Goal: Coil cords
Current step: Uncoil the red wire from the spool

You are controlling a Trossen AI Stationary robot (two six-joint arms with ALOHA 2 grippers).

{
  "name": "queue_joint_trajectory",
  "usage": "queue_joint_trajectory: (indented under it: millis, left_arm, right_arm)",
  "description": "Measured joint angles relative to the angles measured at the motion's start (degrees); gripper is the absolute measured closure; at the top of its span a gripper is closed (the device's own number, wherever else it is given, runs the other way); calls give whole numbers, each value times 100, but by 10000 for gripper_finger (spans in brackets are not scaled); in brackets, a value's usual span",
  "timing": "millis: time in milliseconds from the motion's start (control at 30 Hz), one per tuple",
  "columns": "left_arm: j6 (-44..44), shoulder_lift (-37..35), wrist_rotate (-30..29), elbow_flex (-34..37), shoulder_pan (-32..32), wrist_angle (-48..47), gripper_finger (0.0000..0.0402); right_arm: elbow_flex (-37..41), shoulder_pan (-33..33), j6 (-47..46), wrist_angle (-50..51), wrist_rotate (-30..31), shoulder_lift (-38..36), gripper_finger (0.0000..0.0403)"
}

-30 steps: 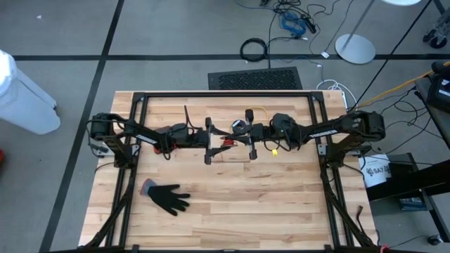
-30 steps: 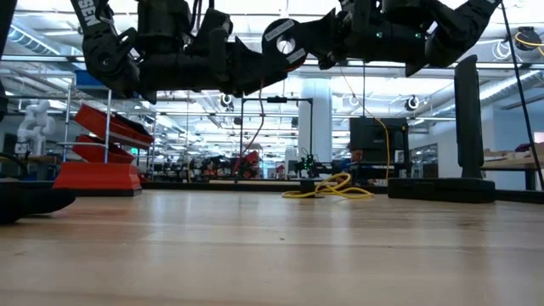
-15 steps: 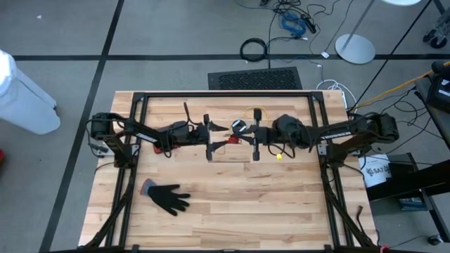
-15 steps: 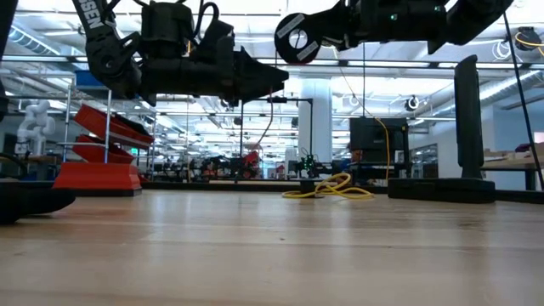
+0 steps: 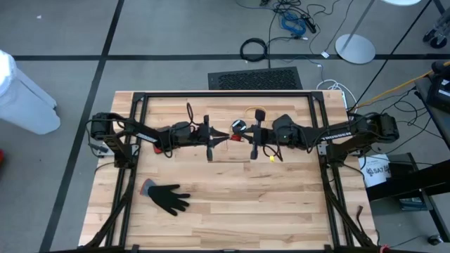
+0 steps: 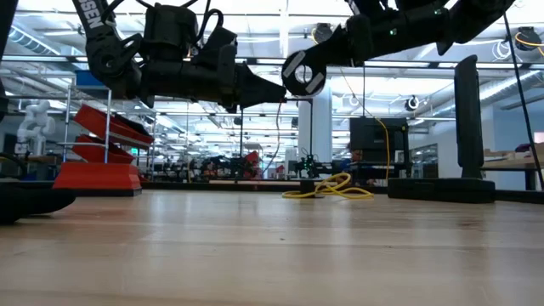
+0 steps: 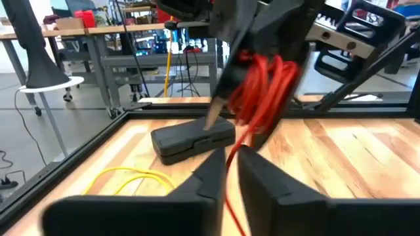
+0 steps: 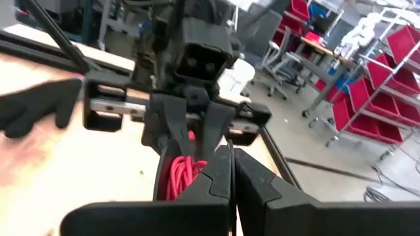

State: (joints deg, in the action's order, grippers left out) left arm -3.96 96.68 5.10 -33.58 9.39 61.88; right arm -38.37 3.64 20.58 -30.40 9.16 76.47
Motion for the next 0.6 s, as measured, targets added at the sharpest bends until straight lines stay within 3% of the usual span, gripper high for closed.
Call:
queue_joint_trajectory:
  millis: [100,467,600]
  left_arm:
    - [-102,0,-8,0,2,-71,394]
    - [-147,-91,-374,0,5,-77,400]
    - [-138,-178,-98,-81,-13,-90,400]
  right_arm:
    - [0,2,-13,15,61,2,403]
    - [0,144,-242,1034,760,2,403]
    - [0,271,-423,1141,1080,2,403]
